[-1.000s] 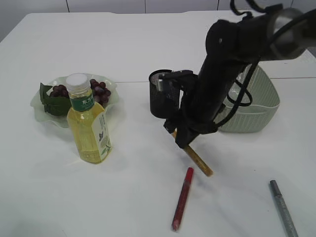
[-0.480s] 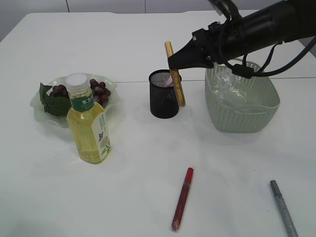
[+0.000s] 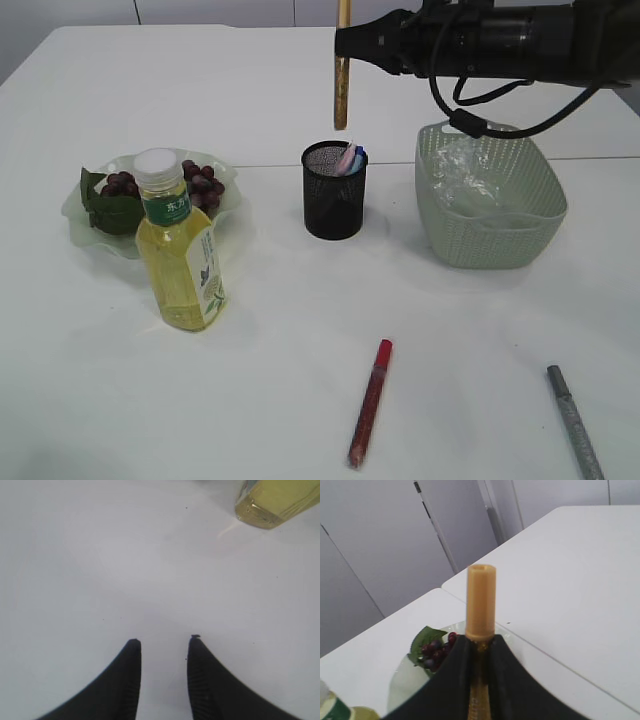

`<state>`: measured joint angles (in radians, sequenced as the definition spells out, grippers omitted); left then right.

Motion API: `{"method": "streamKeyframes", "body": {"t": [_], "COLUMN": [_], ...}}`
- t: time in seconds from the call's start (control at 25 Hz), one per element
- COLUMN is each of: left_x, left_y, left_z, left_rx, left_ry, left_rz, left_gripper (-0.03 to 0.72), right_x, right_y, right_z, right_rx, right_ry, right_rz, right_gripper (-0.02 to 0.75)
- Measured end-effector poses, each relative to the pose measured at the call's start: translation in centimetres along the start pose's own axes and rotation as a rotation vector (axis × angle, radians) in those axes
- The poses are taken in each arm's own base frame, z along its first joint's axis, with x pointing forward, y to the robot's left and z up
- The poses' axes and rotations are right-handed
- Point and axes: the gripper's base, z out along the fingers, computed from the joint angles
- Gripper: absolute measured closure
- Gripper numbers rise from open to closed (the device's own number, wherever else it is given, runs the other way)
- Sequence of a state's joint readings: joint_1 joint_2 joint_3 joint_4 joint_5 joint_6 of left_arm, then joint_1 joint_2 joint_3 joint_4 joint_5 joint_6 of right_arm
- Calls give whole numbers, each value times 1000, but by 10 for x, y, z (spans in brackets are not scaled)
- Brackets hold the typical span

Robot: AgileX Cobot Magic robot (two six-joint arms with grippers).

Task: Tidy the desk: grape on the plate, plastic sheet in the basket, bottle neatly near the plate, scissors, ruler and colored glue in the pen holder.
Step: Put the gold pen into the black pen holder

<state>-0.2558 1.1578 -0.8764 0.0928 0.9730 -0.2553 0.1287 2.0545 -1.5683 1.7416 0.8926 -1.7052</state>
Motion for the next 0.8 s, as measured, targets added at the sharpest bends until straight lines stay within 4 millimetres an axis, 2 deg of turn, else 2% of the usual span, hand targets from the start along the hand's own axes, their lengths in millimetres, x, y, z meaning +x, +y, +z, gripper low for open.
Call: {"method": "streamKeyframes", "body": {"t": [0.2, 0.4, 0.6, 0.8], "left_x": [0, -1, -1, -1], "left_y": [1, 2, 2, 2], "left_z": [0, 0, 0, 0], "left_rx": [-15, -22, -24, -24], "left_ry": [-4, -6, -6, -6], "left_rz": [10, 15, 17, 17], "left_gripper": [449, 449, 449, 449], "right_x": [1, 16, 39, 52], "right_y": [-23, -40, -43, -40], "right_z": [17, 31, 46, 56], "right_rx": [26, 26, 9, -3], "right_ry": [-29, -24, 11, 34], "right_rz": [-119, -138, -160, -234], "right_gripper": [687, 687, 686, 667]}}
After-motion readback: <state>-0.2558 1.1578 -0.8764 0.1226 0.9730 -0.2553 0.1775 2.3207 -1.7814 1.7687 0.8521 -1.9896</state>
